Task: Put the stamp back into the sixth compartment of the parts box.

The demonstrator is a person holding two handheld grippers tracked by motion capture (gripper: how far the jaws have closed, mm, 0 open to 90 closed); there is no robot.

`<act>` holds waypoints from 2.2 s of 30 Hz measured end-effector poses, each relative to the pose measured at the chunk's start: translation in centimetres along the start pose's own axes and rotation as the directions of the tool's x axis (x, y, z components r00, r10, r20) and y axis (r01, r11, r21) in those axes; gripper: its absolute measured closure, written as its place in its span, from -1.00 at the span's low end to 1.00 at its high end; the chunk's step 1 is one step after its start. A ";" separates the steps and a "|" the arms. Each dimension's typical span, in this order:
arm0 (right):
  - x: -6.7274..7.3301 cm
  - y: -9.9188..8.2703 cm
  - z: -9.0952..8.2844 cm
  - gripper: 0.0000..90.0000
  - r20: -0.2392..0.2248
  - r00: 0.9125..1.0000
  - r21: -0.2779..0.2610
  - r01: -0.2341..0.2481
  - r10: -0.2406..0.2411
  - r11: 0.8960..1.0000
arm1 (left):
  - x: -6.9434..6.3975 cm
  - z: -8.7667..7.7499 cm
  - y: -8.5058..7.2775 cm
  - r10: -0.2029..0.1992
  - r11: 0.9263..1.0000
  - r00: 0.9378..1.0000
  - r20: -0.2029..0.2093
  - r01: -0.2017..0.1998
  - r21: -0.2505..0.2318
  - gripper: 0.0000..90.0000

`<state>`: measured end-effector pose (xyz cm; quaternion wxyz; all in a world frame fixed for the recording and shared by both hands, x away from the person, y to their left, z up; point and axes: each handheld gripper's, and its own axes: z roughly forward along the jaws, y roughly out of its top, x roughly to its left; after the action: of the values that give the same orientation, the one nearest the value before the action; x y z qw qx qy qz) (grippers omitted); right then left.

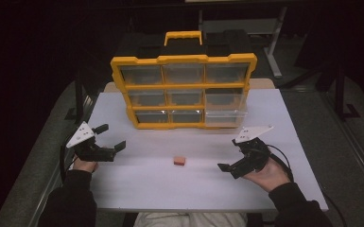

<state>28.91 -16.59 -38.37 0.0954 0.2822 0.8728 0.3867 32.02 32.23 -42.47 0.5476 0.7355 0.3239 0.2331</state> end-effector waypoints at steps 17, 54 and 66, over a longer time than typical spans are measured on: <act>1.3 1.7 3.0 -1.00 -0.059 0.997 0.062 0.051 -0.047 0.997 | 0.0 0.0 0.0 0.001 1.000 1.000 0.004 -0.001 -0.001 -1.00; 2.8 4.3 6.7 -1.00 -0.154 0.981 0.175 0.142 -0.116 0.974 | 0.0 0.0 0.0 0.000 1.000 1.000 0.007 0.000 -0.003 -1.00; 2.9 5.3 7.5 -1.00 -0.179 0.975 0.193 0.165 -0.131 0.967 | 0.0 0.0 0.0 0.001 1.000 1.000 0.008 -0.001 -0.002 -1.00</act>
<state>31.62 -7.44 -39.44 0.0217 0.1916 0.9318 0.3076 32.06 32.23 -42.45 0.5496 0.7360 0.3209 0.2309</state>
